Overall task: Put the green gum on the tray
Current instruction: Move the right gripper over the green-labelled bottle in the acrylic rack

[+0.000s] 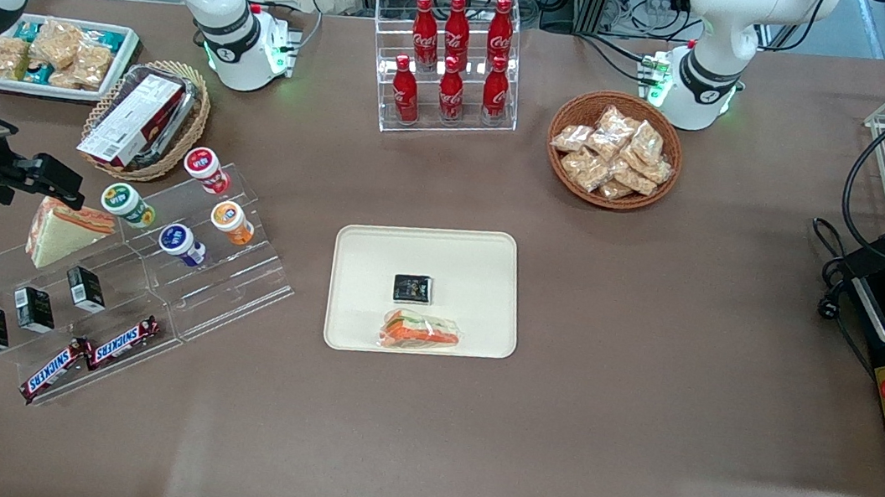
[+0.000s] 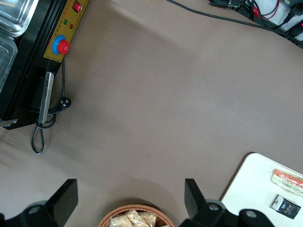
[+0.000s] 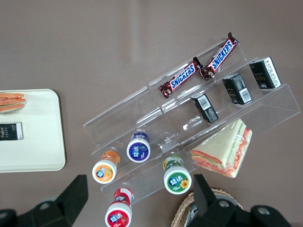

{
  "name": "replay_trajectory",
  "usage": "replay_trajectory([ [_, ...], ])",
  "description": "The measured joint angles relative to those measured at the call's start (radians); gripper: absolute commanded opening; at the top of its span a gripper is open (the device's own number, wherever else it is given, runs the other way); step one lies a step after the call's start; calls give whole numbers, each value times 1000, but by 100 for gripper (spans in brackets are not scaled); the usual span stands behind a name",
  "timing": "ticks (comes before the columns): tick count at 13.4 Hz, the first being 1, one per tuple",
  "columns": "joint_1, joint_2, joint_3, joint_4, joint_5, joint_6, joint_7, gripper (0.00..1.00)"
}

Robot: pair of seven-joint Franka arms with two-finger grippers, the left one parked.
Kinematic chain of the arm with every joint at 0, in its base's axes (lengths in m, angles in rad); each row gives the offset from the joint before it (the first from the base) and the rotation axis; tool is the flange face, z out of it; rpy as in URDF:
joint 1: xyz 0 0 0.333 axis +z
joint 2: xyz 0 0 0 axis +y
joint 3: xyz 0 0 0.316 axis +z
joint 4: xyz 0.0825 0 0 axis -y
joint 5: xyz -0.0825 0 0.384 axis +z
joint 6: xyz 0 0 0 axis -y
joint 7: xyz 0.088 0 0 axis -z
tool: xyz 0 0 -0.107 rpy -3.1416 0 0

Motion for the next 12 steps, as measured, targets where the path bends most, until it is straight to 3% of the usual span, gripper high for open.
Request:
replay_trajectory([
  [5,0,0,0,0,0,4,-10,99],
  [9,1,-3,0,-8,0,45,-224,99],
  [12,-1,-39,-3,-83,0,103,-279,99],
])
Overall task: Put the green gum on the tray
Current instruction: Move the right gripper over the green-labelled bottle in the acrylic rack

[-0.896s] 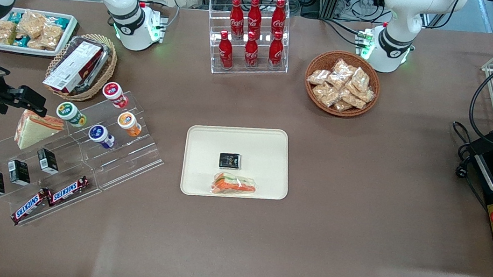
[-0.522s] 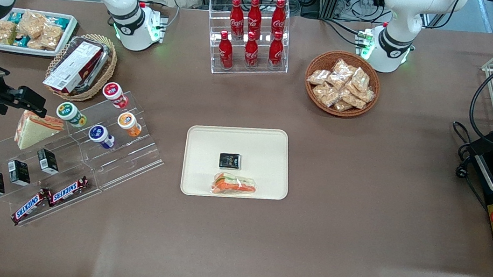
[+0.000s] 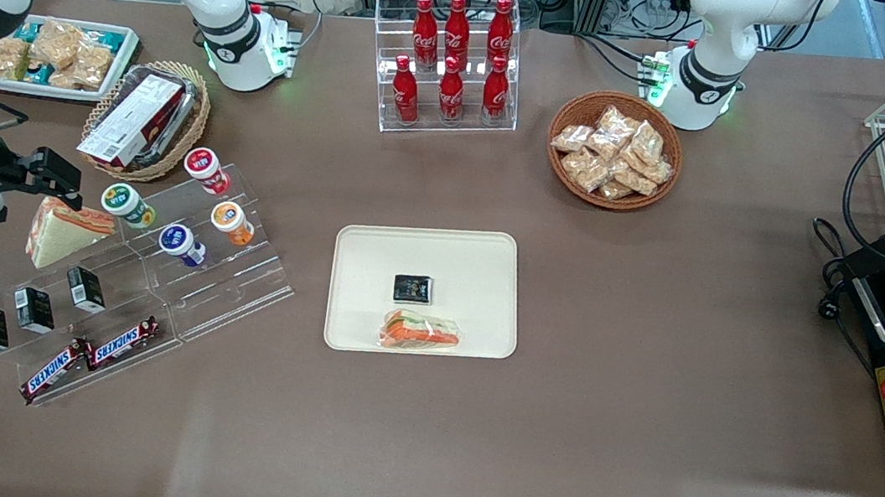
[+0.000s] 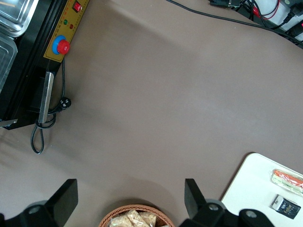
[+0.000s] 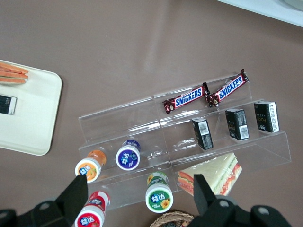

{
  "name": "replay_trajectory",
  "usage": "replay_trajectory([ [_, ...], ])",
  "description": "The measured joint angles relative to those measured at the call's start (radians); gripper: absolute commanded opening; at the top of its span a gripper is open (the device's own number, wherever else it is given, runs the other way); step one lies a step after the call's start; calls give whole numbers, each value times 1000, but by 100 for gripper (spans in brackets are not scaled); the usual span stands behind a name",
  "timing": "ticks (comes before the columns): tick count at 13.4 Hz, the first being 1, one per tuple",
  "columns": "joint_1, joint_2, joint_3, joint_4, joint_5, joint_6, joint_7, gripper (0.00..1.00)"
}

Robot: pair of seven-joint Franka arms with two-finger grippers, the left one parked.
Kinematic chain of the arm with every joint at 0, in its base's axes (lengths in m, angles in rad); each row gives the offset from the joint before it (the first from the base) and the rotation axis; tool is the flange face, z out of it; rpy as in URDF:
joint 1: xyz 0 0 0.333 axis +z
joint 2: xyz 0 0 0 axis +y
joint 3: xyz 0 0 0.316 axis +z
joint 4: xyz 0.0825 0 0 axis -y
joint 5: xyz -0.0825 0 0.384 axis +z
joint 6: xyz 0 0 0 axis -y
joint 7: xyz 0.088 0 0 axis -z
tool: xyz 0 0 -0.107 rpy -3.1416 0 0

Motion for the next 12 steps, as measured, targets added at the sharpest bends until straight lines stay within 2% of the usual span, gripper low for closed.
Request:
replay_trajectory([
  [5,-2,-94,-12,-176,-5,51,-76,99],
  [12,-5,-100,-69,-331,-8,112,-217,99],
])
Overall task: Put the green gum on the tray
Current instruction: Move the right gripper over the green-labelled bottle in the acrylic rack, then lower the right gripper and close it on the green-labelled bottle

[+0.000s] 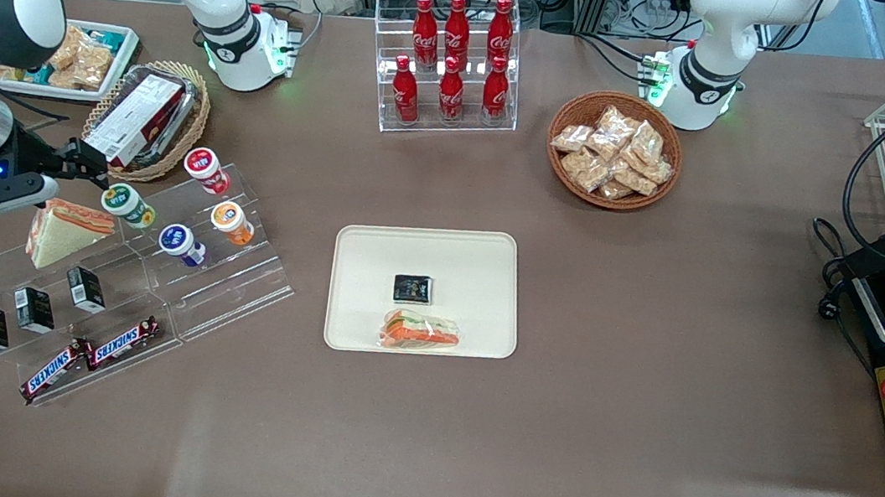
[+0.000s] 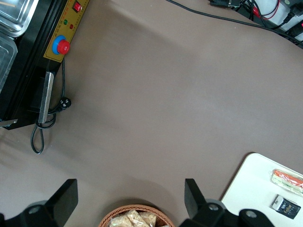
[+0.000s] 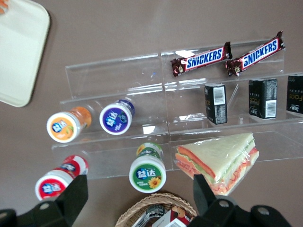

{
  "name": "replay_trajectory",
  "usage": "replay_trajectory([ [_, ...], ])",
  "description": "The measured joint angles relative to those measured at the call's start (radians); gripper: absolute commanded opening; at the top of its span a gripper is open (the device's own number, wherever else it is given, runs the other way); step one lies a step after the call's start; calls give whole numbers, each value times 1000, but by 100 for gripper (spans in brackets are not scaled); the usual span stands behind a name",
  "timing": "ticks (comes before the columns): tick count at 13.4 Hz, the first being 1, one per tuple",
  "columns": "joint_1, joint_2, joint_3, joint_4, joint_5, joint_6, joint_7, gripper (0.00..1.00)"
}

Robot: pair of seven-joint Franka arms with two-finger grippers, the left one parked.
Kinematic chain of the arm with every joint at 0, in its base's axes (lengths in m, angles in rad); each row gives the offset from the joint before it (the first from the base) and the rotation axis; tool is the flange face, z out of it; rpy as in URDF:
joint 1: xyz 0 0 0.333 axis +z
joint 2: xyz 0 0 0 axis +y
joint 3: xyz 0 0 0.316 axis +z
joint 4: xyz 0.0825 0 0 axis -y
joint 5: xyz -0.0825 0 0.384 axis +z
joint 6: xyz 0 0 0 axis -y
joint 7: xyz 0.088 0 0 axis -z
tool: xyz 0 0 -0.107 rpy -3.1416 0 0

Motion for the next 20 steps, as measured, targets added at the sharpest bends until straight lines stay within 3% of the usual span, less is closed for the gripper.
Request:
replay_trajectory([
  [11,3,1,-19,-217,-42,134,-39,99],
  [20,5,21,-17,-251,-46,197,-41,99],
])
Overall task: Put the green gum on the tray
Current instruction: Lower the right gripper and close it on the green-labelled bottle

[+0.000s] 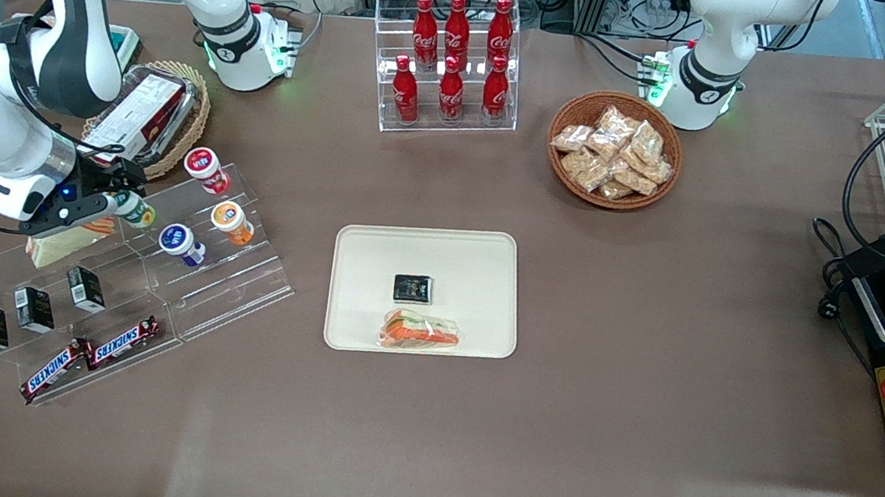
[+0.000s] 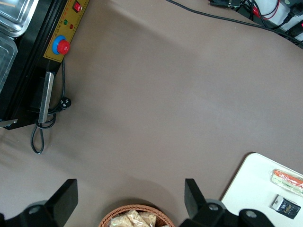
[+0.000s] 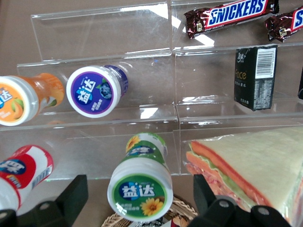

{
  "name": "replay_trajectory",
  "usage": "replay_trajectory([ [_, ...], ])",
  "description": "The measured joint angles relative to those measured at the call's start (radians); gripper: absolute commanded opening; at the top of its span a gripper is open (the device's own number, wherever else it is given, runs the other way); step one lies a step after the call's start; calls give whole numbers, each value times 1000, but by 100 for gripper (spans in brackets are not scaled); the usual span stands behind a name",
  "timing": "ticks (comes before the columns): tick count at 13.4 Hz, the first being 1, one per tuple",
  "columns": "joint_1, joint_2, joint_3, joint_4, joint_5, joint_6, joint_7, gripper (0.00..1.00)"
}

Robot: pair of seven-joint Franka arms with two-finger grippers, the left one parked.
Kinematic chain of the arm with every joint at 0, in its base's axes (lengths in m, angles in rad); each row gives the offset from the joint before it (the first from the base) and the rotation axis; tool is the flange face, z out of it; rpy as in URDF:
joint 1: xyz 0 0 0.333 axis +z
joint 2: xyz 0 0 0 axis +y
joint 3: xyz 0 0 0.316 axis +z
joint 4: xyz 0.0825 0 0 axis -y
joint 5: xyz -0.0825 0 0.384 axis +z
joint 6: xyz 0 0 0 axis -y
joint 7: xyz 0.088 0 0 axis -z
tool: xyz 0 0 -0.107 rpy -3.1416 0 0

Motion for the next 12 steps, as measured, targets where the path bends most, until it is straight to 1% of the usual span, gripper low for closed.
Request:
replay_trajectory([
  [4,0,9,0,-19,-14,28,-2,98],
  [5,1,10,0,-21,-15,30,-2,97],
  [6,1,10,0,-23,-16,32,-3,91],
  [8,3,10,1,-26,-17,33,-5,55],
  [9,3,10,1,-27,-17,34,-5,44],
  [10,3,10,2,-28,-17,34,-5,37],
  [12,3,10,2,-29,-17,34,-6,35],
])
